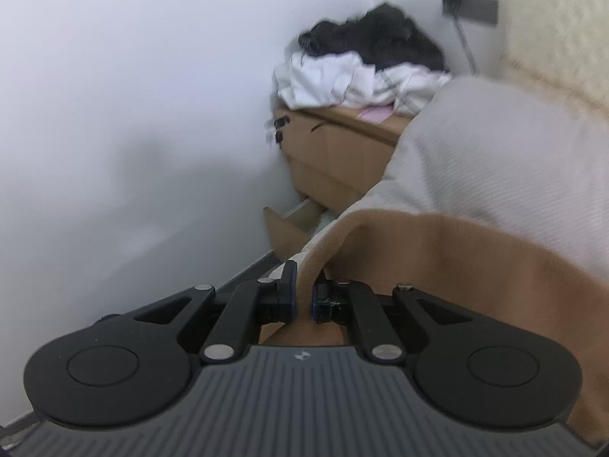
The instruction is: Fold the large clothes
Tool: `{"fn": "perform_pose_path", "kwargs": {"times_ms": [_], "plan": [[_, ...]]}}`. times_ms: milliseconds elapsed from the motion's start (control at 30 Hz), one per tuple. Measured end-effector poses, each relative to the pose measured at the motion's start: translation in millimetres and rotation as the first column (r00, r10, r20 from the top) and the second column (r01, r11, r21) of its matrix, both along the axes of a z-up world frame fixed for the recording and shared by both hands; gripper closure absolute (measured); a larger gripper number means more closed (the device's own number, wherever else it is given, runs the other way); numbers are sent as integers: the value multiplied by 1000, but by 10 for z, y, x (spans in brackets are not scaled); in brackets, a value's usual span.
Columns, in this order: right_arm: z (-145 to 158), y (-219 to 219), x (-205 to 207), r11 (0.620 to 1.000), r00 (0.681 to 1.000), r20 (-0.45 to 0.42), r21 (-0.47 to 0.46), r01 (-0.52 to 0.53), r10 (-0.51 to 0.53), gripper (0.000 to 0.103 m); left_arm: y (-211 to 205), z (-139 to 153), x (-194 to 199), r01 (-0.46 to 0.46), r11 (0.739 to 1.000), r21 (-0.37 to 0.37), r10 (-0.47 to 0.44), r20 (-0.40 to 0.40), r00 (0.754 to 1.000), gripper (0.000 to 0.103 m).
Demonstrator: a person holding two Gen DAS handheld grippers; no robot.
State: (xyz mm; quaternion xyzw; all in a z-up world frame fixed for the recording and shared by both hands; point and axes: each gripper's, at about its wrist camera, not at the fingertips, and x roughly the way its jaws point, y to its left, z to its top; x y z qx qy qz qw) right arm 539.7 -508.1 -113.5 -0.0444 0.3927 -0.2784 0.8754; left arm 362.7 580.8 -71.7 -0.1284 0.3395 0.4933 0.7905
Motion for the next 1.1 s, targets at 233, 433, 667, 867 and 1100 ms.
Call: {"fn": "perform_pose_path", "kwargs": {"times_ms": [233,433,667,867,1100], "plan": [[-734,-281,555,999,999,-42,-35,-23,22,90,466,-843,565,-39,999,-7,38,-95,995,94],[-969,-260,634,998,997,-47,-28,-55,54,89,566,-1154,867,-50,999,20,52,-167,984,94],[-864,-215,599,1000,1000,-5,0,5,-5,86,413,-1037,886,-54,997,52,64,-208,976,84],[-482,-76,517,990,996,83,137,-41,30,19,177,-645,804,29,999,-32,-34,-143,989,16],[128,421,123,960,971,207,224,-168,121,19,-496,-127,705,222,970,-96,-226,-34,974,13]]}}
